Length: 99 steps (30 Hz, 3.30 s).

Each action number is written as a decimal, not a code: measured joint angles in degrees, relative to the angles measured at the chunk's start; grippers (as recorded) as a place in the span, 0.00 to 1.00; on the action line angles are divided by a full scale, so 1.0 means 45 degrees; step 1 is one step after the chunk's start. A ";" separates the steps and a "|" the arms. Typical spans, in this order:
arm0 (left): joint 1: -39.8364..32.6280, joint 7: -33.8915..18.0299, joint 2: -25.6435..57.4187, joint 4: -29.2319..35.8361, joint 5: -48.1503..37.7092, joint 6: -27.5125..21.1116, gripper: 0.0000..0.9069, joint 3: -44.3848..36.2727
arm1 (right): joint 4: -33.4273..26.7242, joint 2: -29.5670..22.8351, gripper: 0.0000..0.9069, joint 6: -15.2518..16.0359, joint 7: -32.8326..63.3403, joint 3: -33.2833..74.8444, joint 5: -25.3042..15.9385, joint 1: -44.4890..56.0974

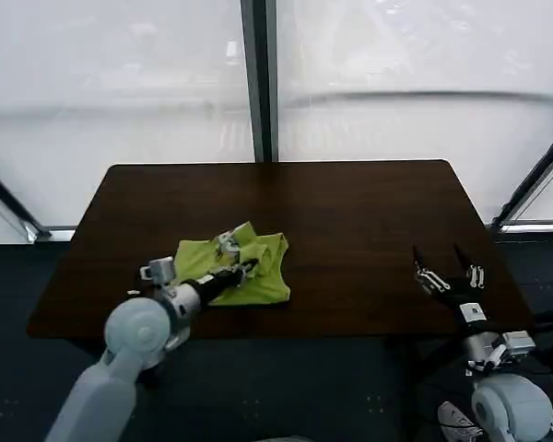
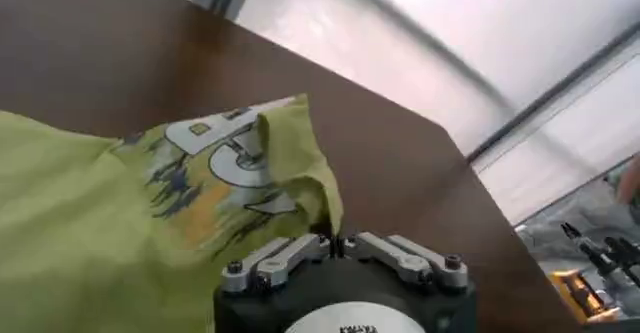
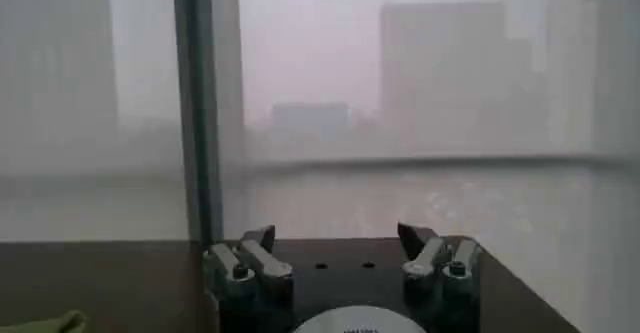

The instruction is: Fold and organize the clothes.

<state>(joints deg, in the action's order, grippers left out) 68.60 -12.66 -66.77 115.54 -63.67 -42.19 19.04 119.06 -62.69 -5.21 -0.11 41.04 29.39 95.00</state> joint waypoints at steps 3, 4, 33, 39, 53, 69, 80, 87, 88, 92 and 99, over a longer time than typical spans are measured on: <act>-0.0139 0.0005 -0.0343 -0.0300 0.0429 0.0001 0.97 -0.0130 | -0.0076 -0.0048 0.97 0.0000 -0.0003 -0.0114 -0.0131 -0.0056; -0.0167 0.0004 -0.0477 -0.0396 0.0536 0.0000 0.97 -0.0166 | -0.0109 -0.0071 0.97 -0.0002 -0.0005 -0.0164 -0.0187 -0.0080; 0.1110 0.1735 -0.1892 0.2446 0.3995 -0.0001 0.97 0.0311 | -0.0556 0.1588 0.97 0.2101 0.0253 -0.3842 -0.0816 -0.2734; 0.1815 0.1735 -0.0577 0.3097 0.4587 0.0732 0.97 0.1985 | -0.1017 0.1427 0.97 0.3155 0.1469 -0.6729 -0.1411 -0.4787; 0.2885 0.1674 -0.0111 0.3332 0.5103 0.1053 0.97 0.3713 | -0.1372 0.2068 0.97 0.2885 -0.0834 -1.1391 -0.4142 -0.7879; 0.3112 0.1692 -0.0214 0.3214 0.5284 0.1038 0.97 0.3861 | -0.1822 0.3094 0.92 0.2530 -0.2071 -1.2237 -0.6977 -0.8307; 0.3116 0.1704 -0.0229 0.3178 0.5287 0.1064 0.97 0.3903 | -0.2241 0.2984 0.77 0.2402 -0.2169 -1.2693 -0.7488 -0.8671; 0.3095 0.1710 -0.0258 0.3146 0.5288 0.1081 0.97 0.3903 | -0.2451 0.2910 0.19 0.2275 -0.2249 -1.2964 -0.7792 -0.8956; 0.3075 0.1710 -0.0260 0.3130 0.5288 0.1082 0.97 0.3900 | -0.2485 0.2910 0.04 0.2249 -0.2263 -1.3007 -0.7793 -0.8977; 0.3029 0.1710 -0.0247 0.3086 0.5286 0.1088 0.97 0.3899 | -0.2520 0.2924 0.00 0.2189 -0.2274 -1.3052 -0.7777 -0.8995; 0.3031 0.1710 -0.0269 0.2994 0.5320 0.1102 0.97 0.3878 | -0.2404 0.3063 0.00 0.2206 -0.2170 -1.2865 -0.7344 -0.8941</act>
<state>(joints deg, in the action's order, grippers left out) 82.24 -4.96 -67.98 129.01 -39.73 -37.23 36.49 108.25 -48.90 4.71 -9.88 -16.85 -3.66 54.77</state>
